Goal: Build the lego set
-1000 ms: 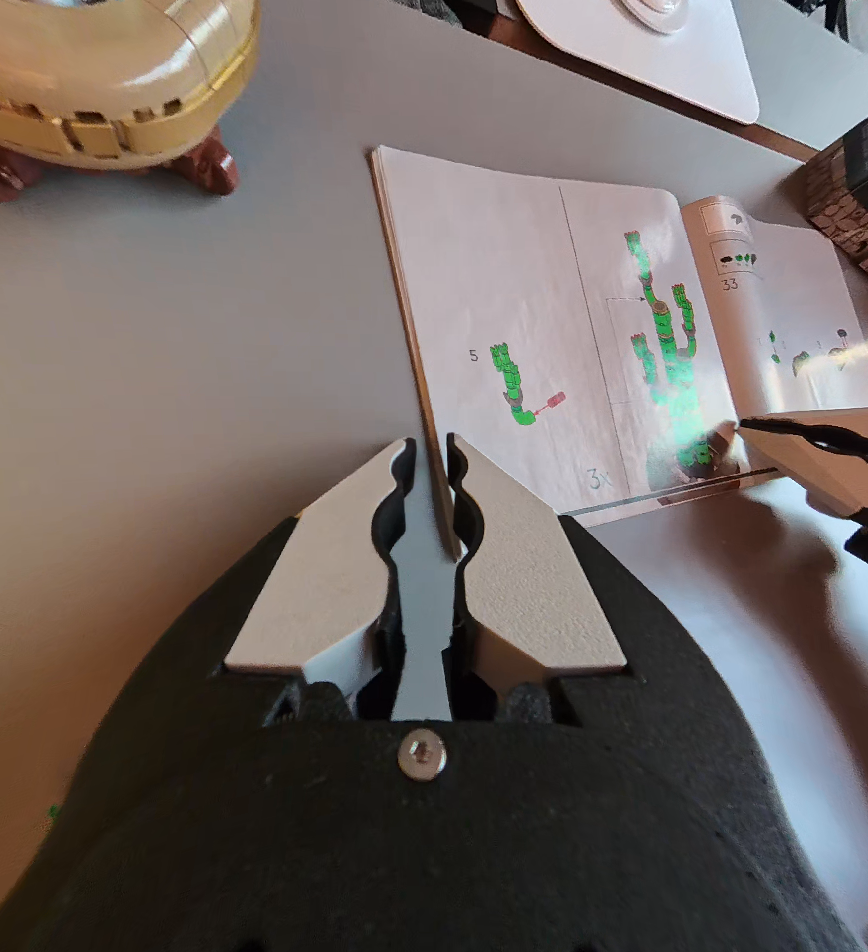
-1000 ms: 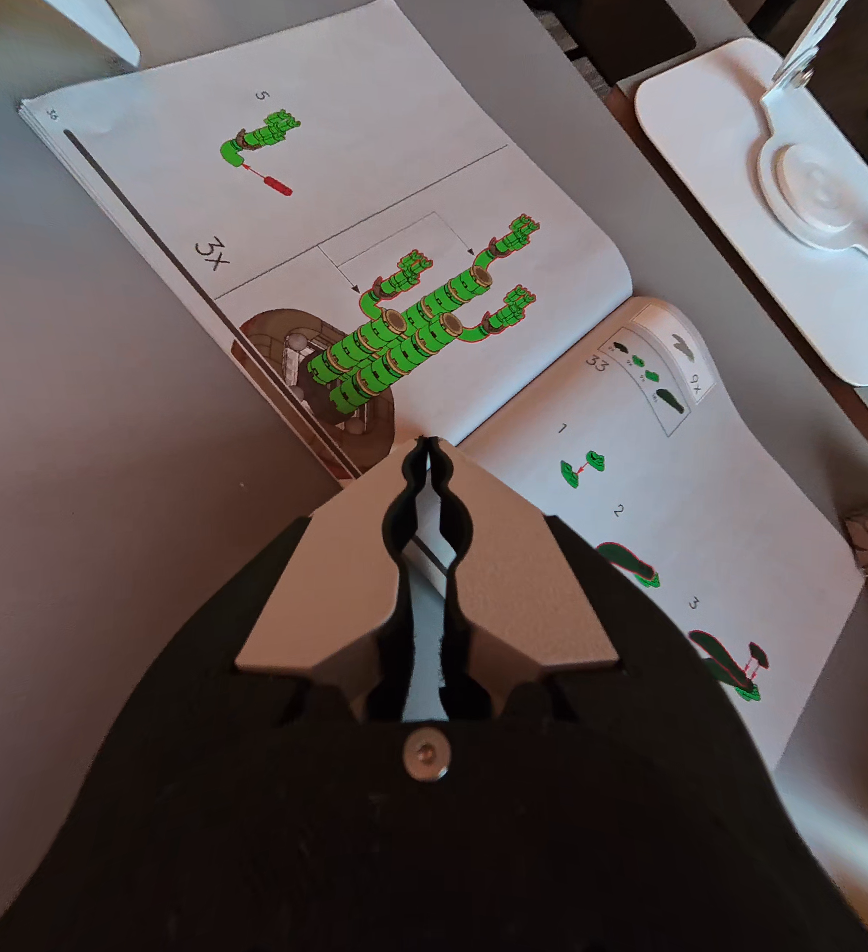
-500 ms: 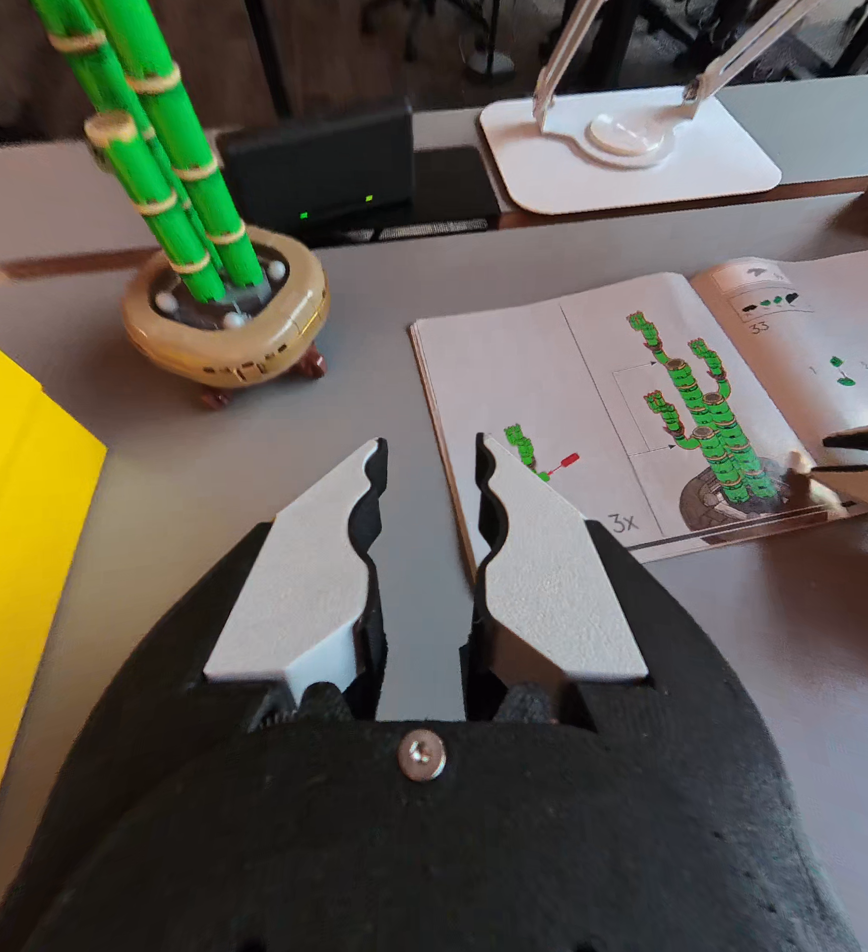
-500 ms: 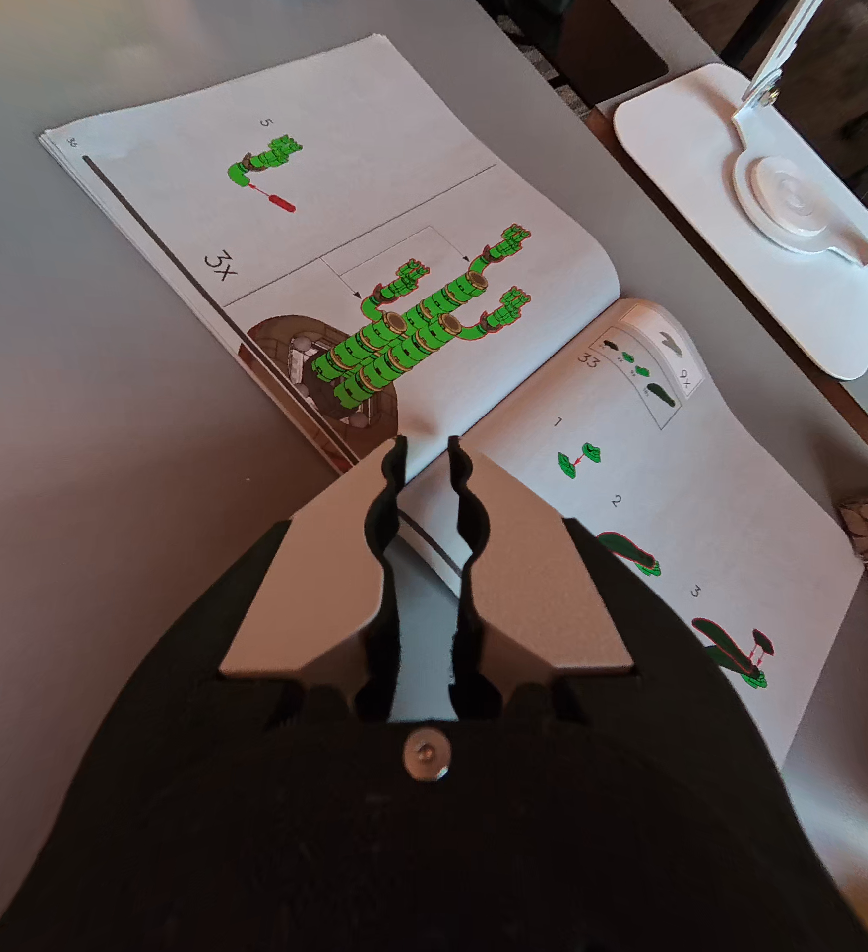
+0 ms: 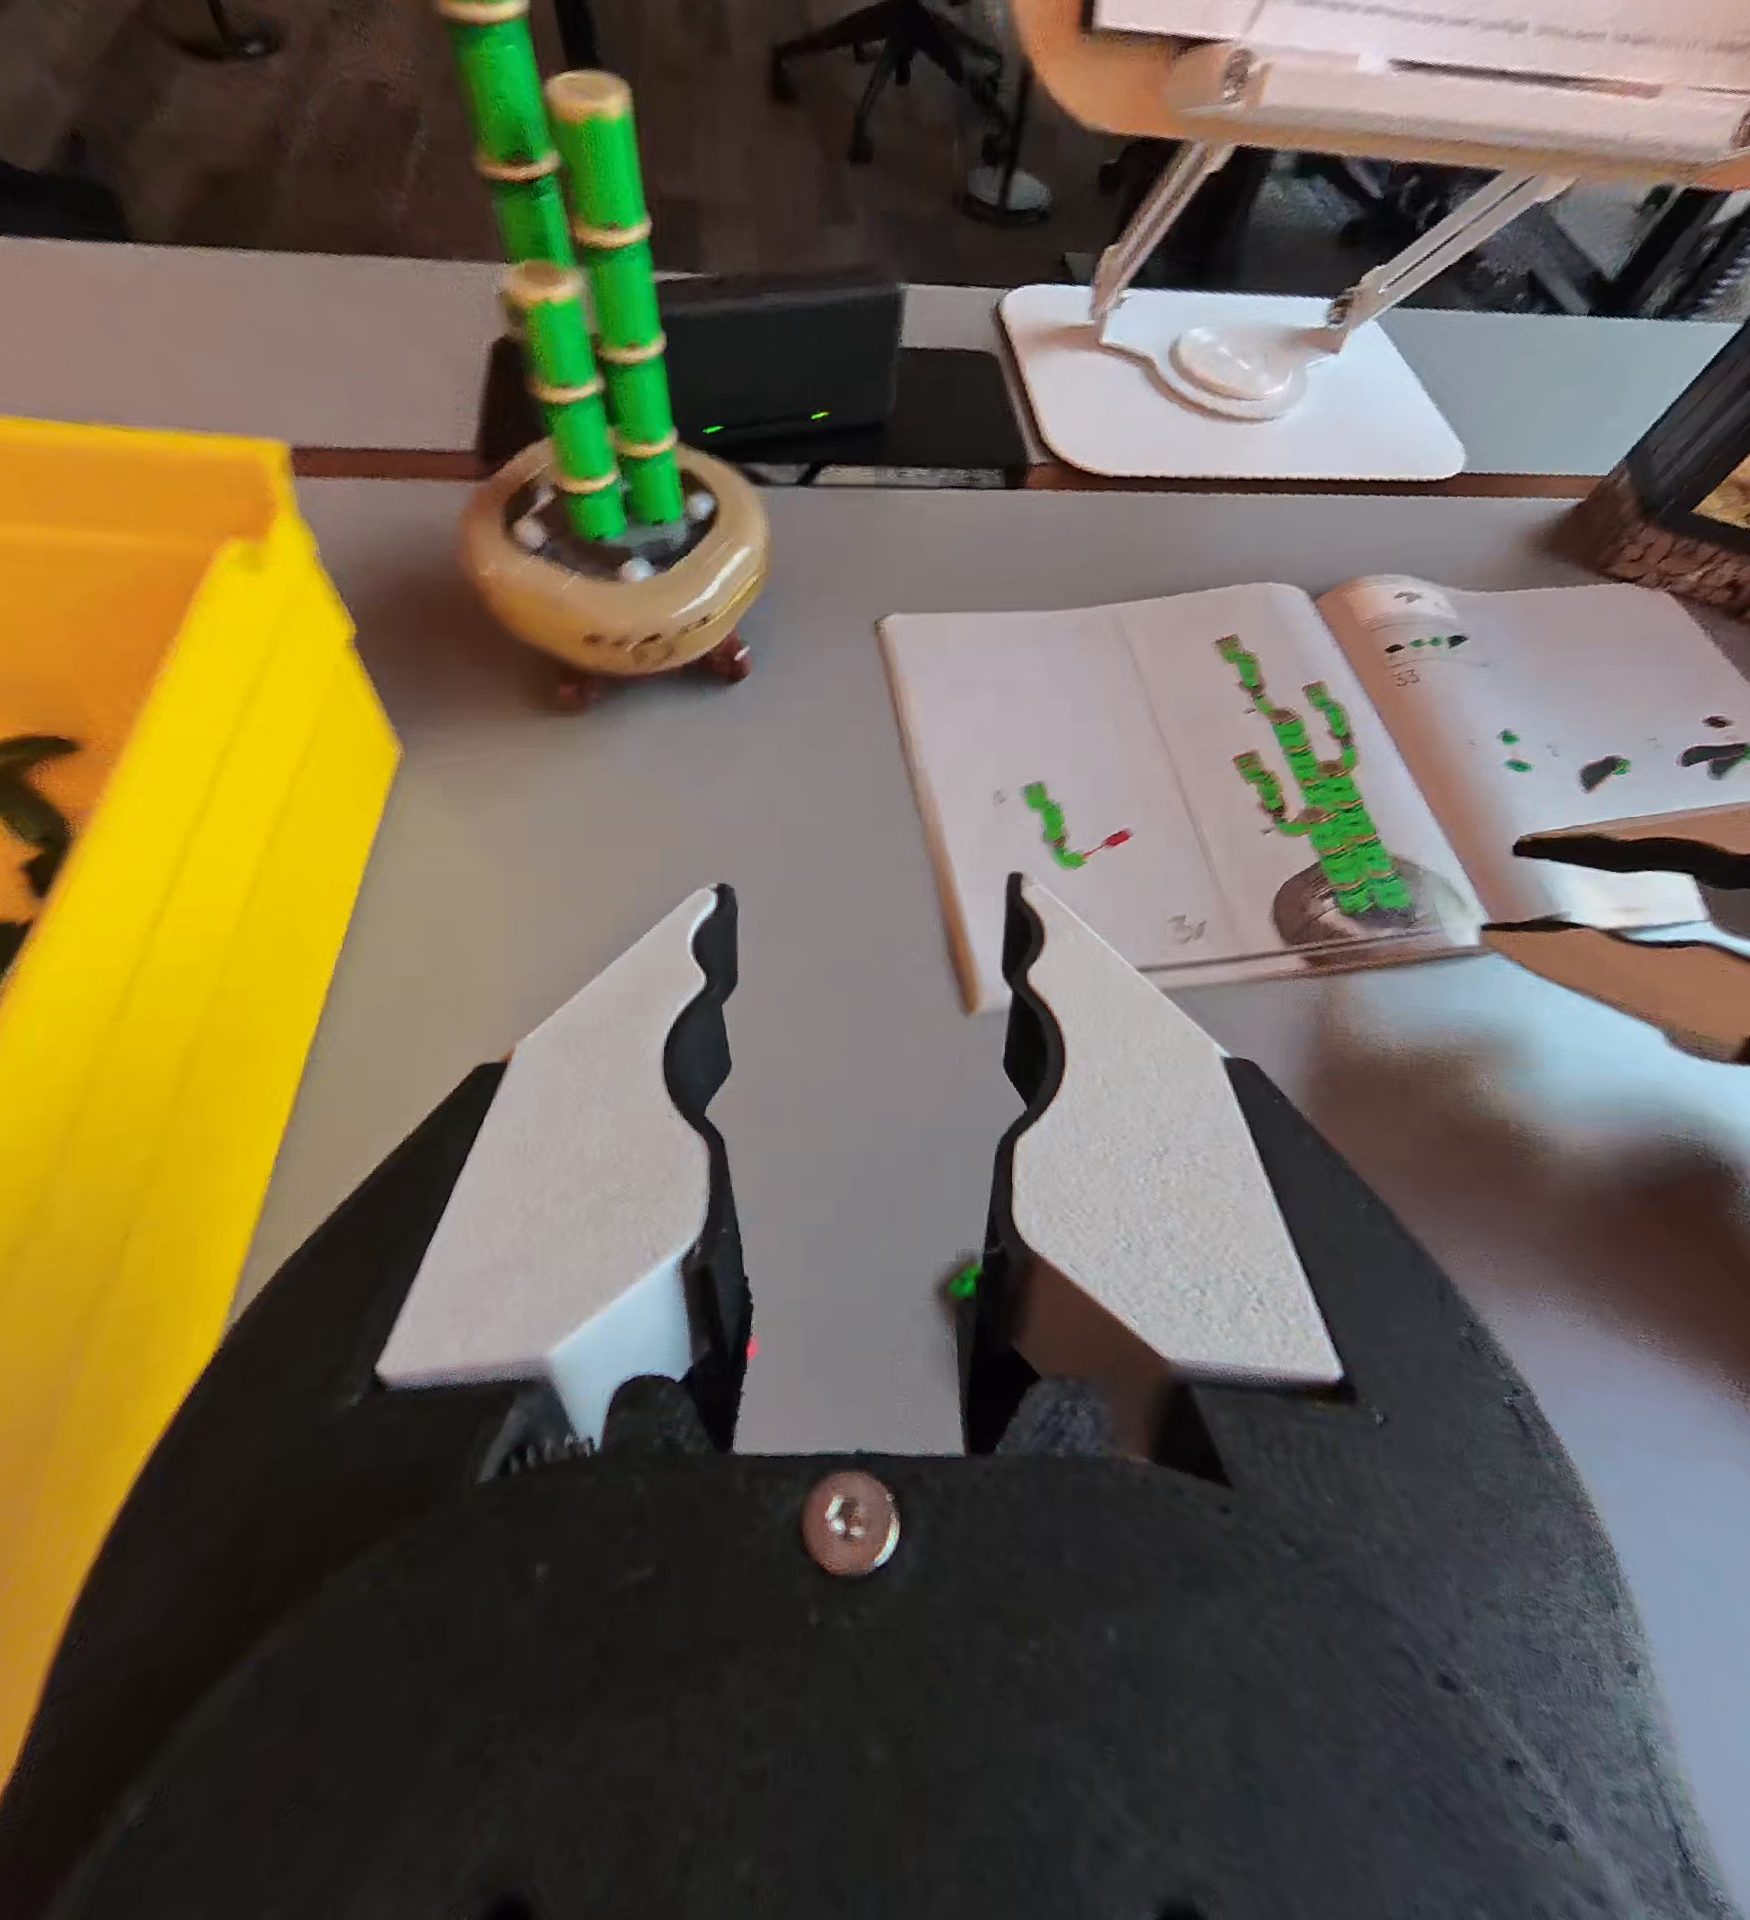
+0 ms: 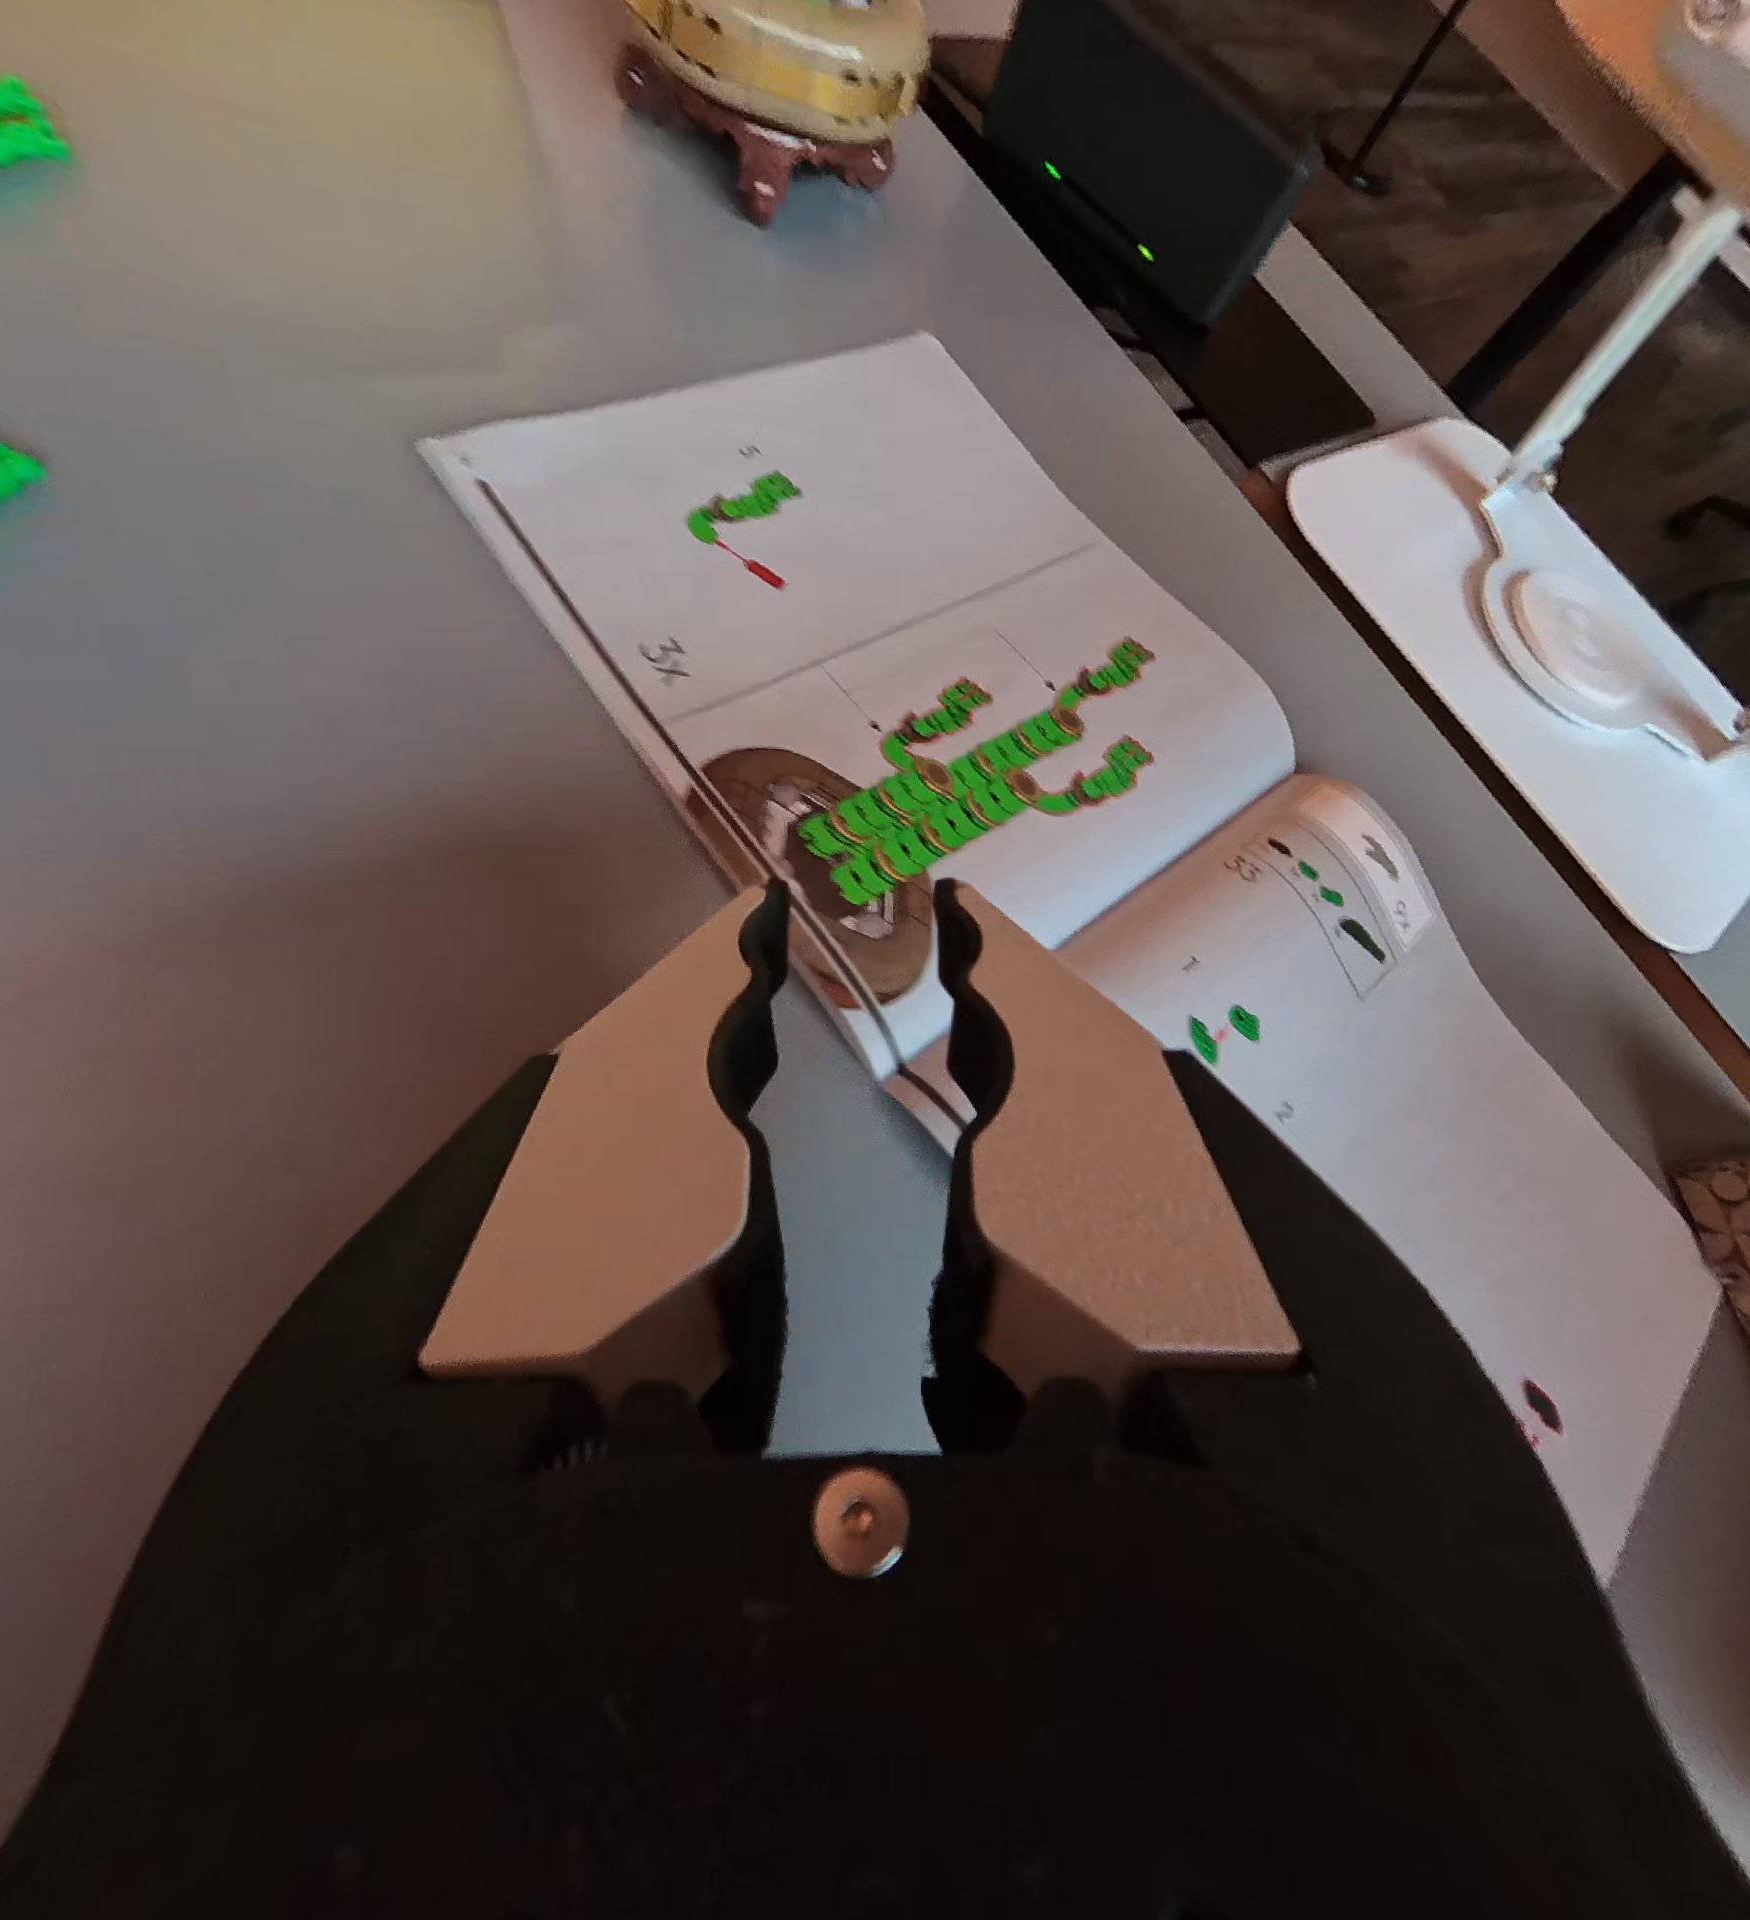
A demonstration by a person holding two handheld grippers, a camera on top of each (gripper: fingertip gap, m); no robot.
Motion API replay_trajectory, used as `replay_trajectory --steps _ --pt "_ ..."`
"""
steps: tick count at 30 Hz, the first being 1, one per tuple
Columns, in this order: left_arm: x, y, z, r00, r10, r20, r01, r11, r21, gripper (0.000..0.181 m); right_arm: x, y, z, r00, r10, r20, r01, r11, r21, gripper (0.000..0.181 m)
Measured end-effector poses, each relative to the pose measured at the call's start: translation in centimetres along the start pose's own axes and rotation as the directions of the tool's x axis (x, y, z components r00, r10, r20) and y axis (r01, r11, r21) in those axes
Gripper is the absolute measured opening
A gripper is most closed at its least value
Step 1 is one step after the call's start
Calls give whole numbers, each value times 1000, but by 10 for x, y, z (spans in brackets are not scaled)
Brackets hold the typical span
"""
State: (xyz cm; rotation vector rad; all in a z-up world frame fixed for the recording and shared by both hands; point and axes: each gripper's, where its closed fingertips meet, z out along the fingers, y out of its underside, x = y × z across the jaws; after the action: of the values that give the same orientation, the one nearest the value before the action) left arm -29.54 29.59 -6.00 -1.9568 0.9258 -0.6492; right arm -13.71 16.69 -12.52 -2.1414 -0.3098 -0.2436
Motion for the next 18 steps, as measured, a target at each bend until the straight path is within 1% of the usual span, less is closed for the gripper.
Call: replay_trajectory --steps 2,4,7,9,11,14,16,18 --pt "-19 9 -15 999 -9 42 7 999 45 47 -20 -12 -1 998 2 62 -3 1000 29 28" --pt "-29 16 -28 998 -25 51 18 992 127 43 -51 -25 -1 984 38 174 -48 997 54 28" --pt "-39 21 -42 997 -50 51 37 974 221 38 -115 -50 -6 908 105 406 -146 987 71 30" --pt "-39 20 -47 998 -45 53 30 967 252 37 -153 -61 -10 863 77 499 -130 989 72 32" --pt "-37 20 -45 998 -34 50 20 968 249 30 -179 -62 -7 859 -11 512 -34 996 78 32" --pt "-34 26 -37 999 -35 29 28 980 194 30 -190 -54 8 889 -149 434 137 989 59 32" --pt "-30 30 -34 999 -41 8 39 984 175 31 -192 -50 15 893 -184 410 185 982 37 32" --pt "-26 32 -32 999 -42 -14 43 985 170 31 -195 -48 18 892 -184 412 193 981 21 29"
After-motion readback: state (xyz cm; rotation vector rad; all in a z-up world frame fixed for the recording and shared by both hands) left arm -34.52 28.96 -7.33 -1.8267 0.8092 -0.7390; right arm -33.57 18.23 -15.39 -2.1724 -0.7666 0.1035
